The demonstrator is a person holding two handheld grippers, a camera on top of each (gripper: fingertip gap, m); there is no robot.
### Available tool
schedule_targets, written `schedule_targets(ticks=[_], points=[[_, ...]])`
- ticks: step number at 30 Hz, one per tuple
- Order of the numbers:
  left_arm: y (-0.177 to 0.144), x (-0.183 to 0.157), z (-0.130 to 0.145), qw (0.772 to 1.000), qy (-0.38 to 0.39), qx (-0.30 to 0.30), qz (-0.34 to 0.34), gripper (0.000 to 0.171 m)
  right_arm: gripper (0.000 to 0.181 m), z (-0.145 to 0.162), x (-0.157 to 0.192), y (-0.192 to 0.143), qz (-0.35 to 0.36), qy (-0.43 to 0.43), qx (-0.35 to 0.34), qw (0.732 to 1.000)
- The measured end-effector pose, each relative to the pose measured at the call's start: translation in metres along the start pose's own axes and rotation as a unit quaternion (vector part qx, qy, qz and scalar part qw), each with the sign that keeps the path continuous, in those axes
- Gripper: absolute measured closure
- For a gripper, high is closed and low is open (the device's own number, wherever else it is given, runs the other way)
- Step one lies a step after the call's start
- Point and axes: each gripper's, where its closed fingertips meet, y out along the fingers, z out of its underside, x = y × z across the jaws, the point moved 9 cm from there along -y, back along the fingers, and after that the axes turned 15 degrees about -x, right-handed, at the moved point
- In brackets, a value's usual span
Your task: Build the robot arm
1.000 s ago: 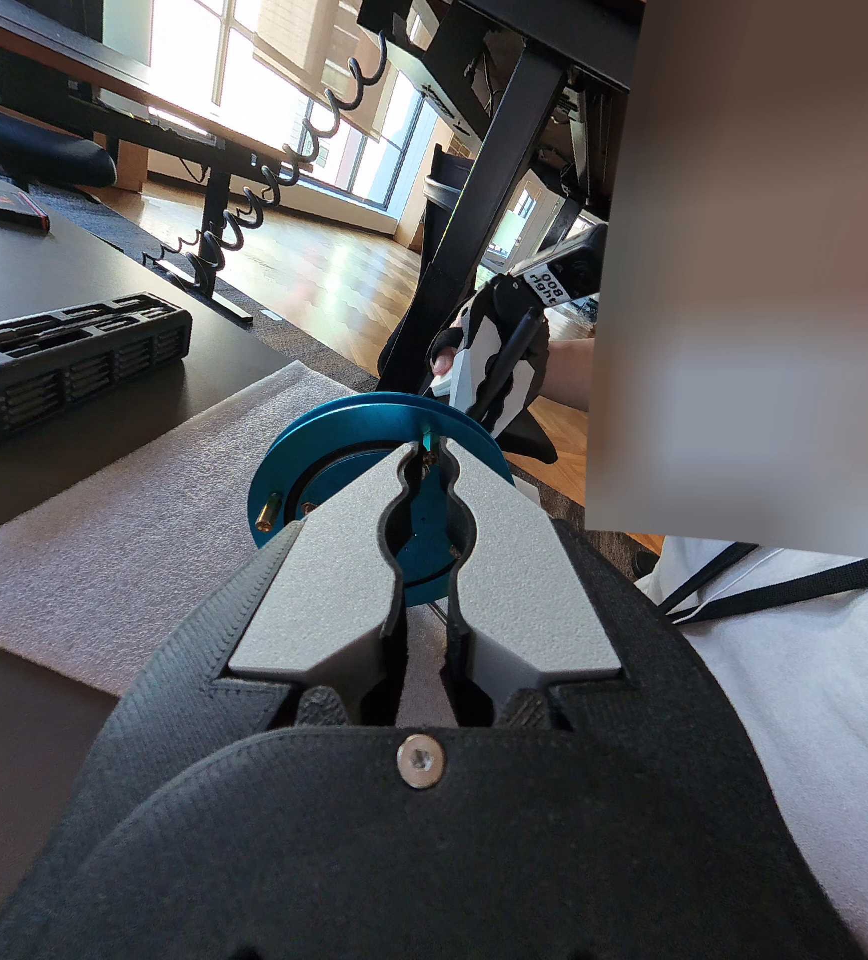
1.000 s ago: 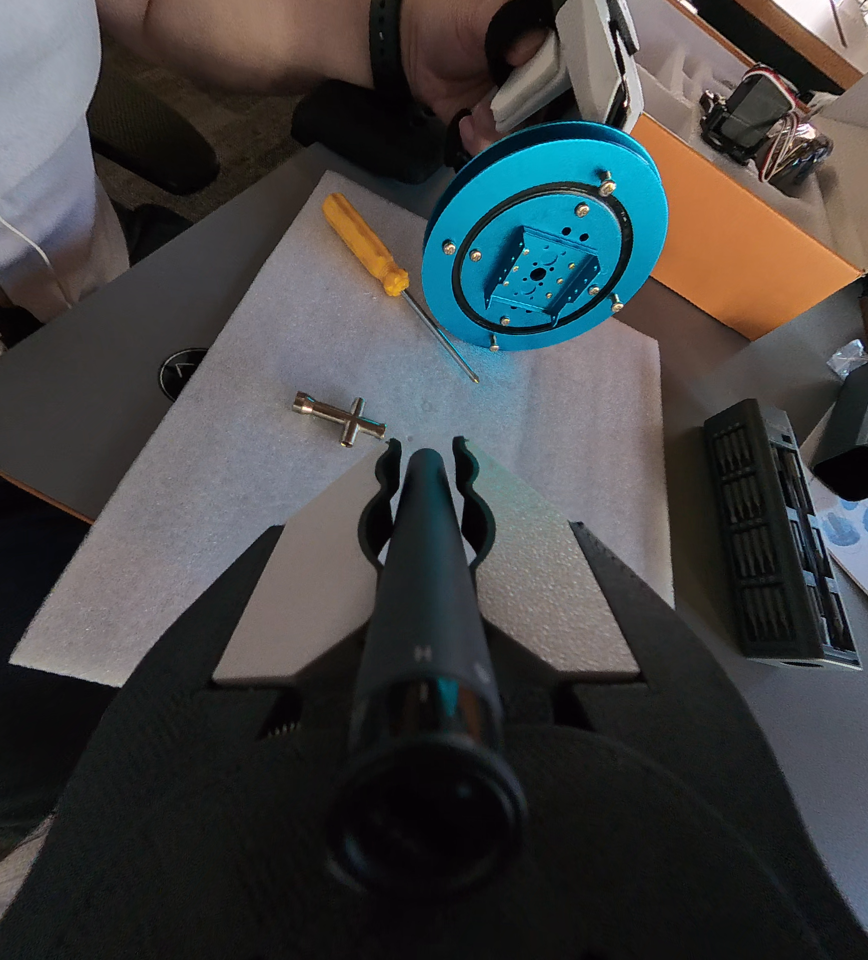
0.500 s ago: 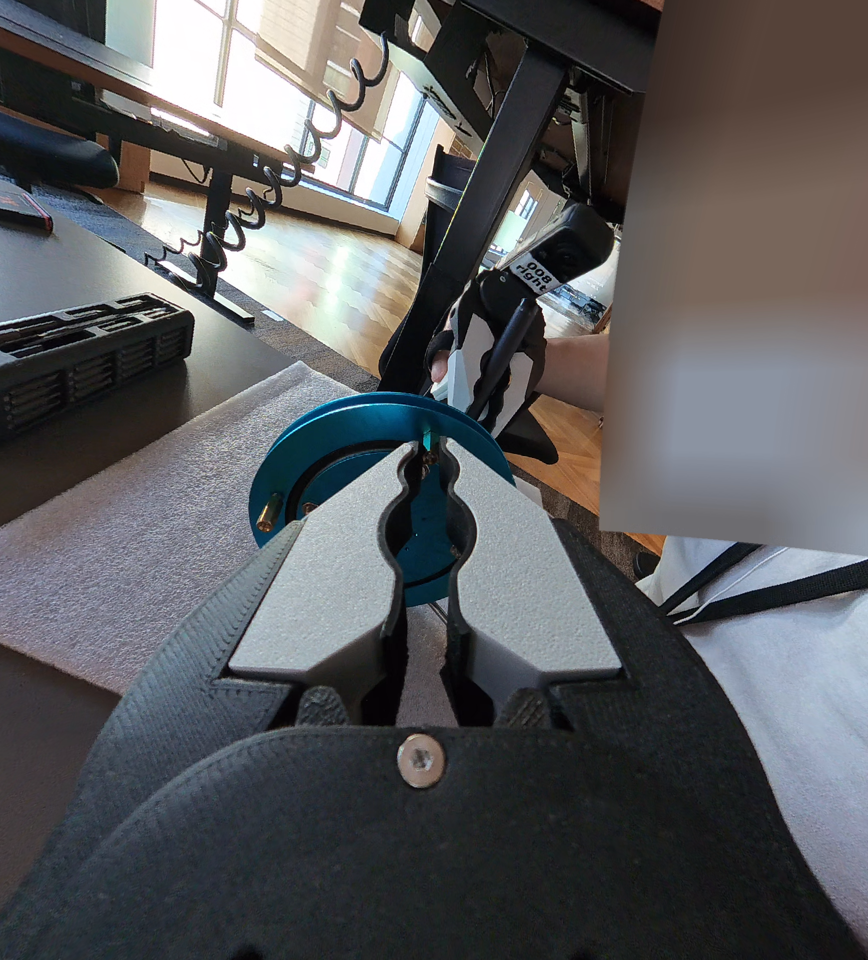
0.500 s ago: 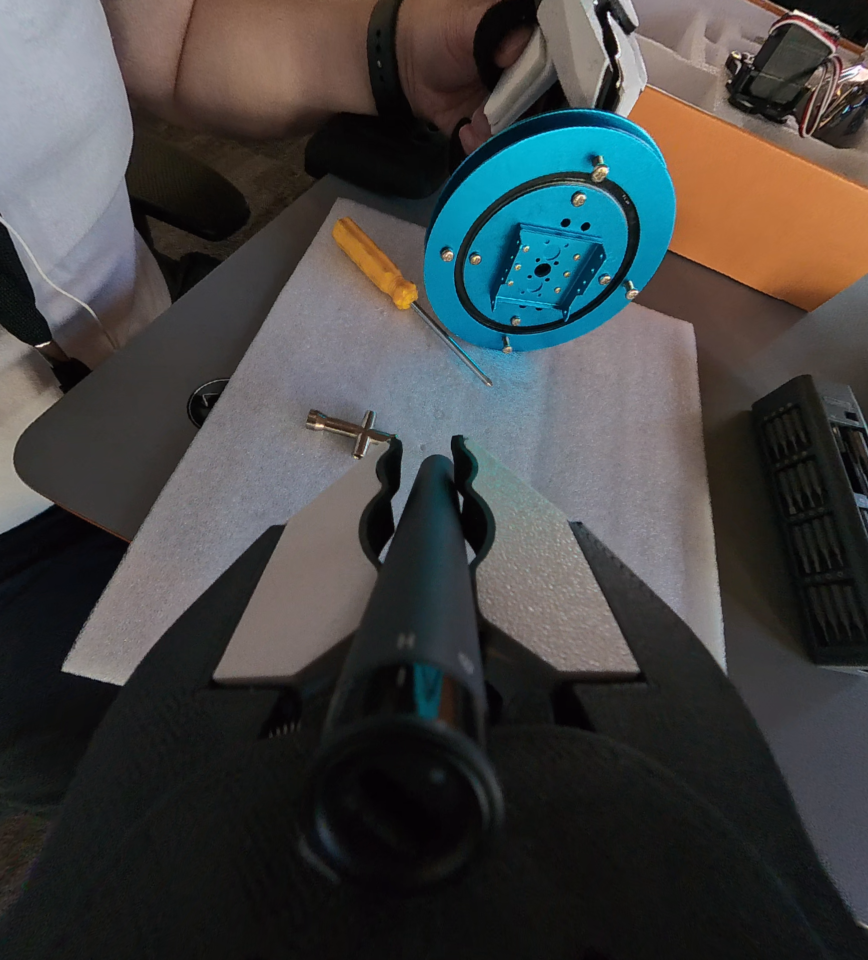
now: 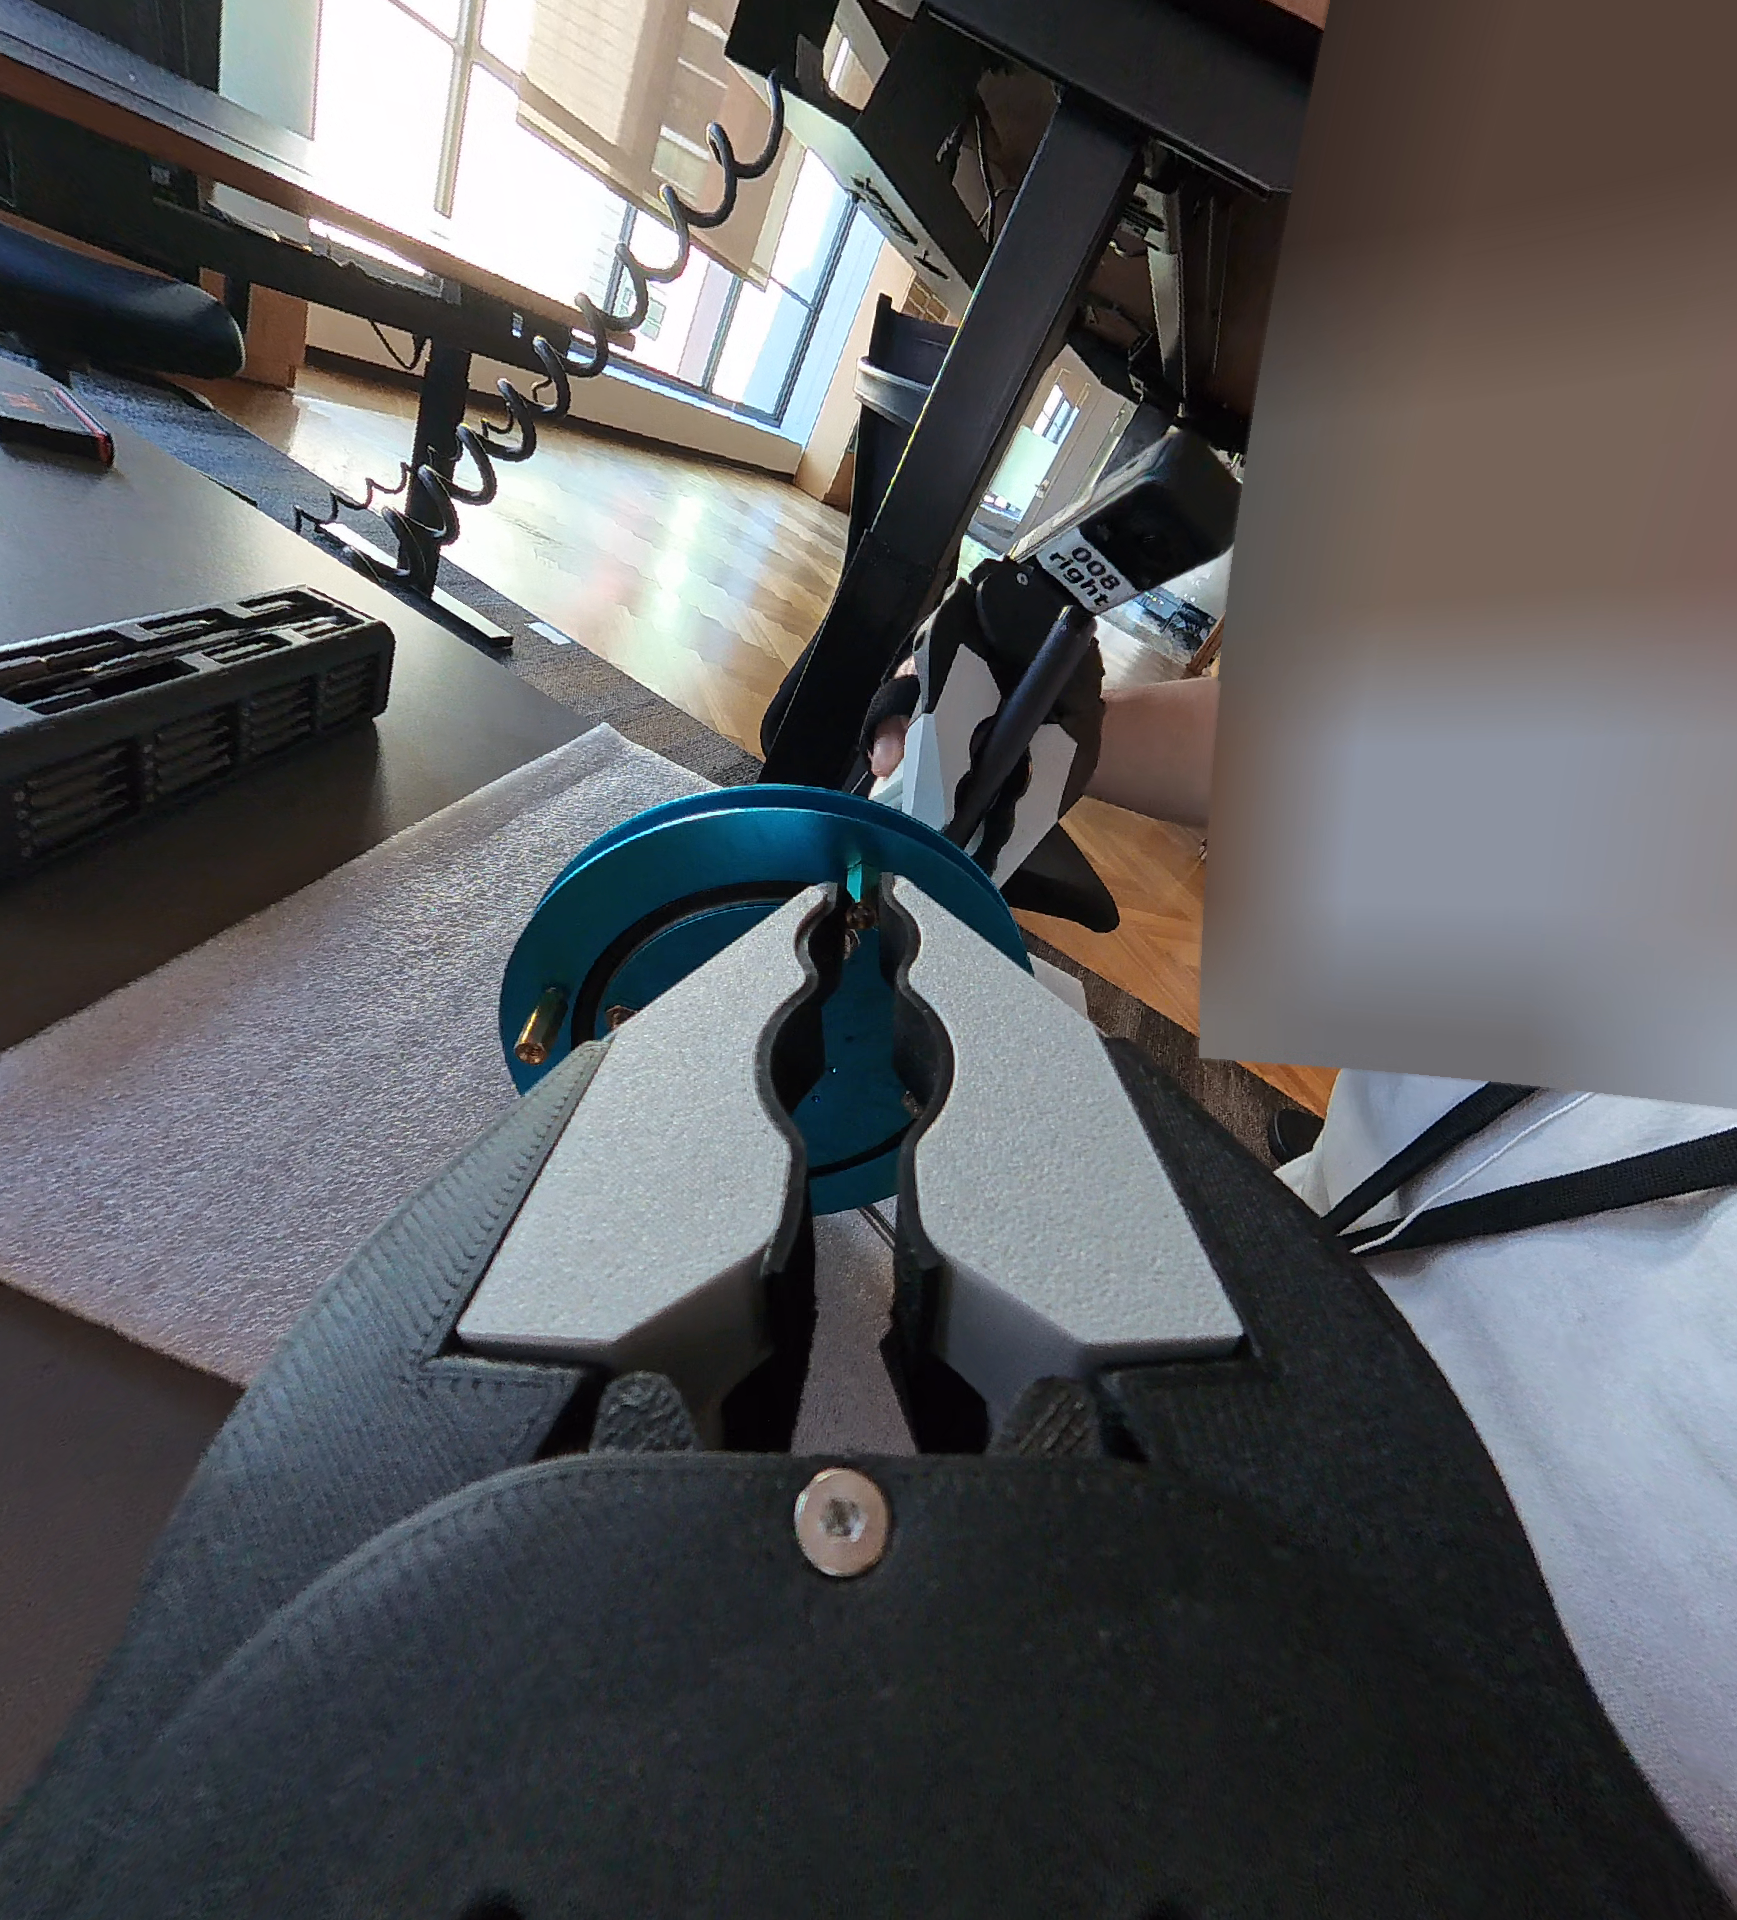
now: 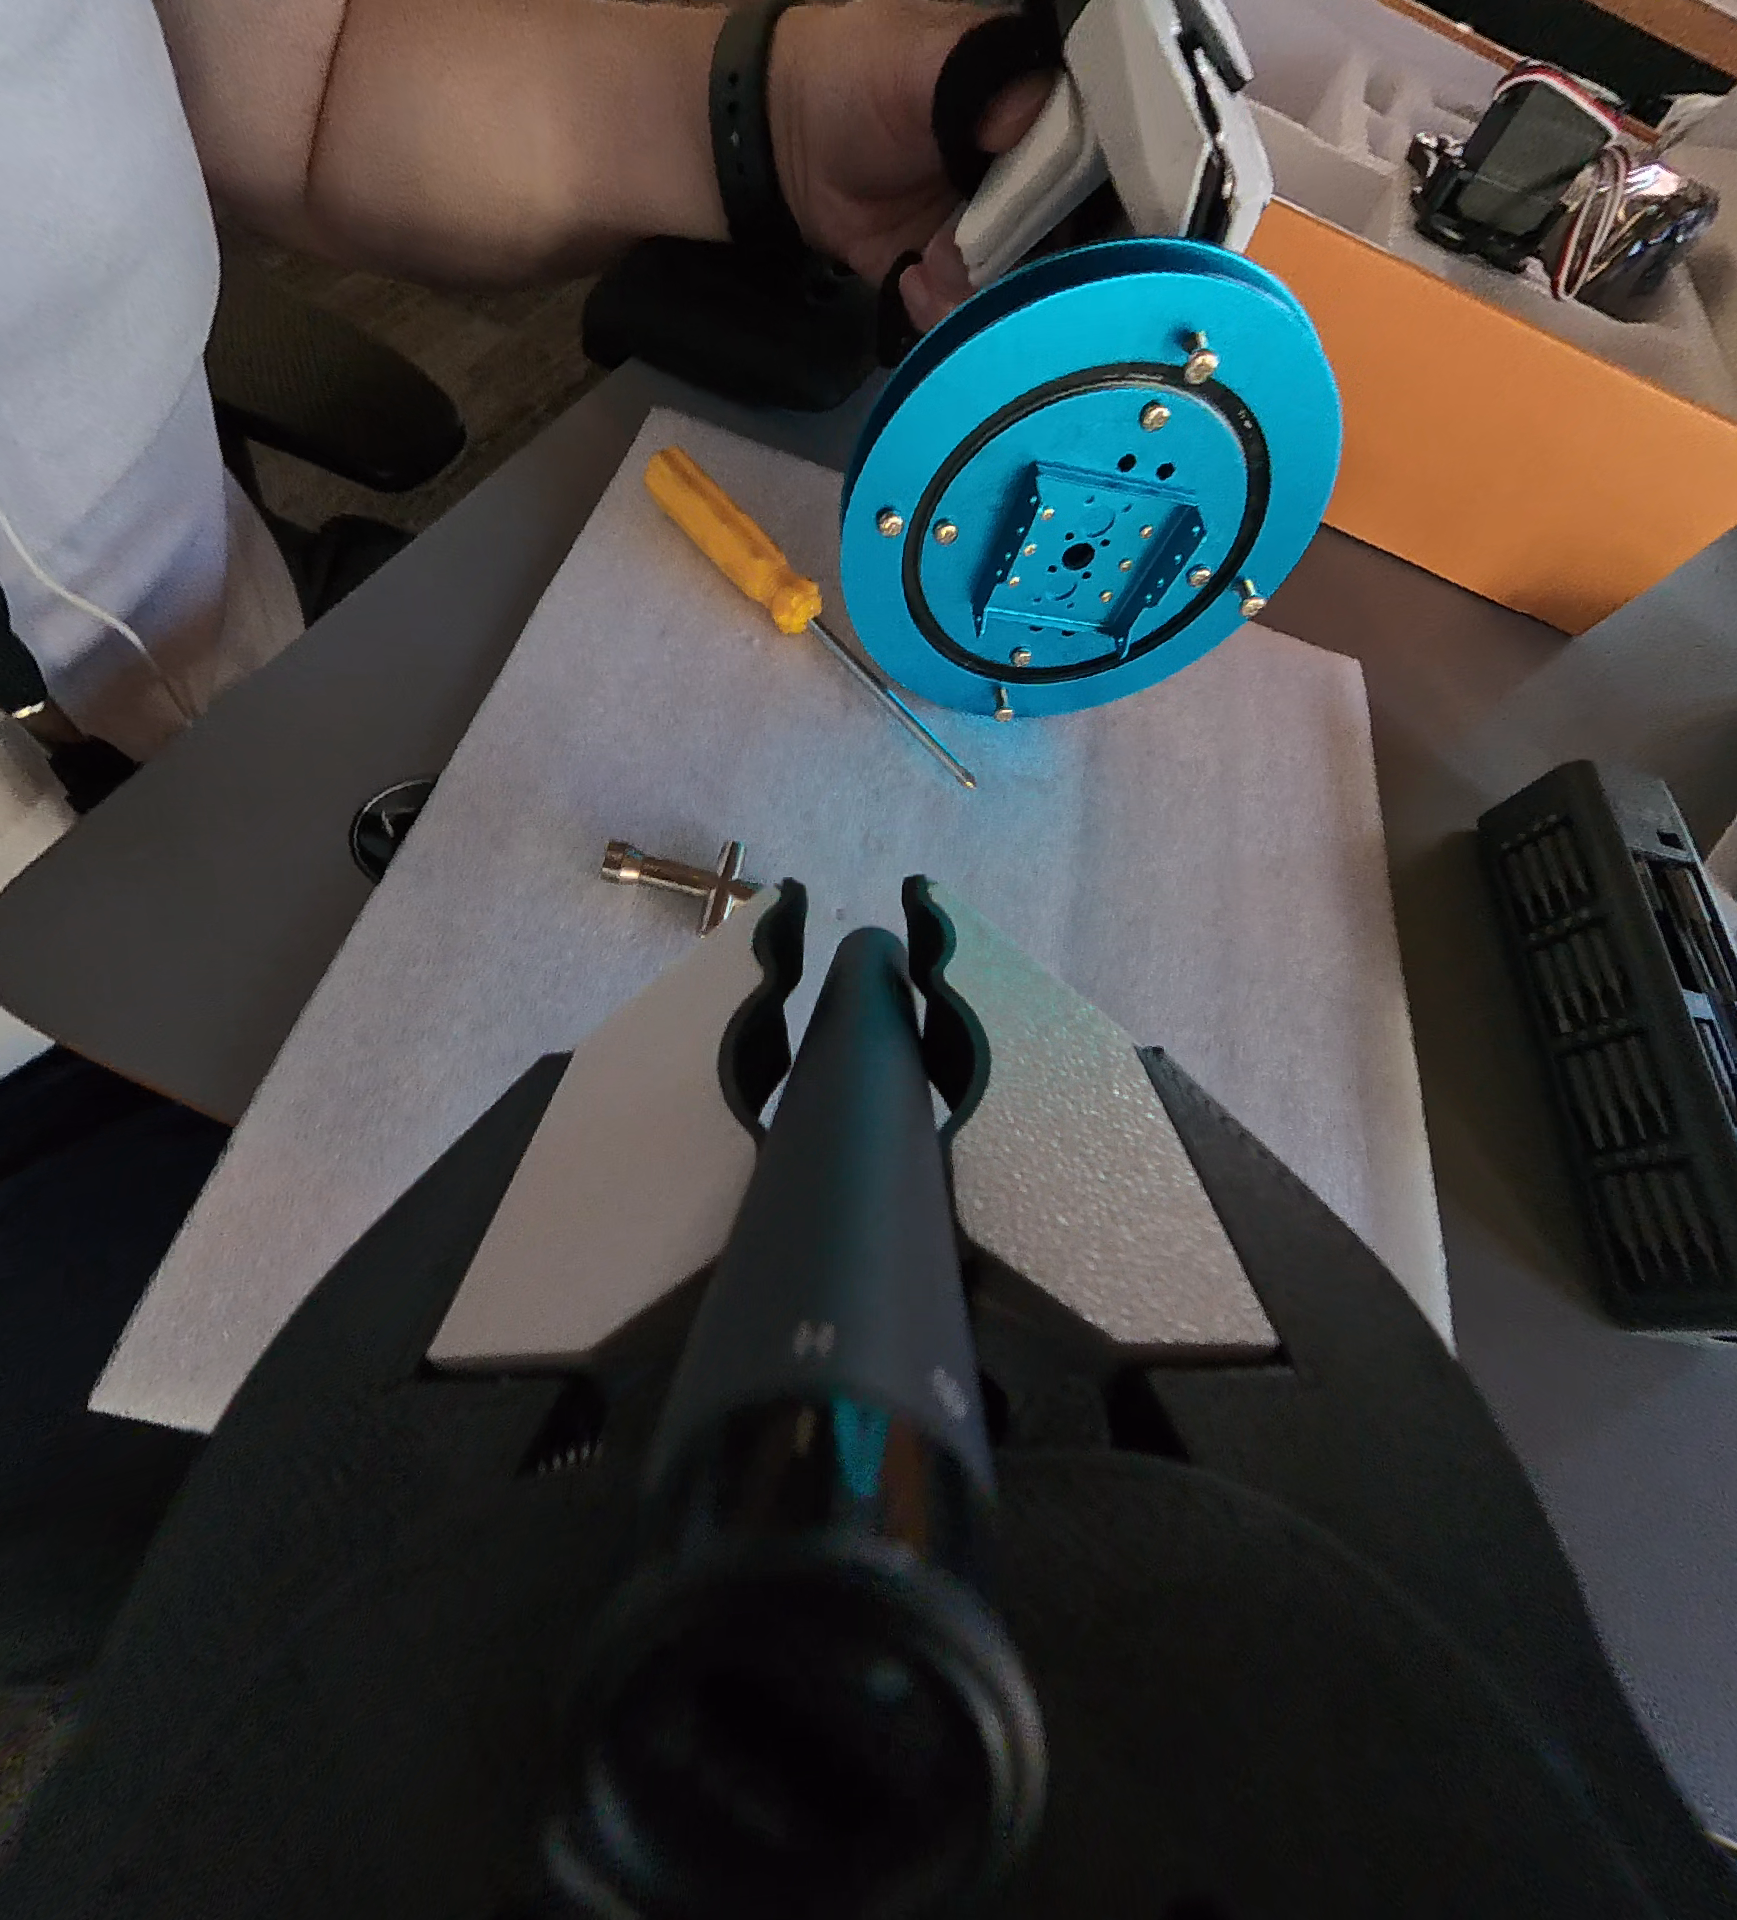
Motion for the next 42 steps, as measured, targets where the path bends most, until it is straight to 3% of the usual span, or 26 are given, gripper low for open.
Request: schedule_targets(ticks=[7, 12, 19, 26, 38, 42], points=[[0.0, -0.001, 0.0, 1.0, 0.002, 0.001, 0.001, 0.167, 0.164, -0.004, -0.009, -0.002, 0.035, 0.078, -0.018, 0.996], [0.0, -0.001, 0.0, 1.0, 0.004, 0.001, 0.002, 0.167, 0.163, -0.011, -0.011, -0.003, 0.048, 0.074, -0.007, 0.996], [0.0, -0.002, 0.0, 1.0, 0.002, 0.002, 0.005, 0.168, 0.162, -0.003, -0.014, -0.01, 0.043, 0.101, 0.05, 0.993], [0.0, -0.002, 0.0, 1.0, 0.002, 0.003, 0.005, 0.167, 0.156, -0.006, -0.016, -0.017, 0.045, 0.068, 0.146, 0.986], [0.0, -0.002, 0.0, 1.0, 0.001, 0.003, 0.006, 0.168, 0.162, -0.016, -0.019, -0.034, 0.076, 0.078, 0.085, 0.99], [0.0, -0.002, 0.0, 1.0, 0.002, 0.003, 0.006, 0.168, 0.164, -0.013, -0.02, -0.035, 0.083, 0.119, 0.09, 0.985]])
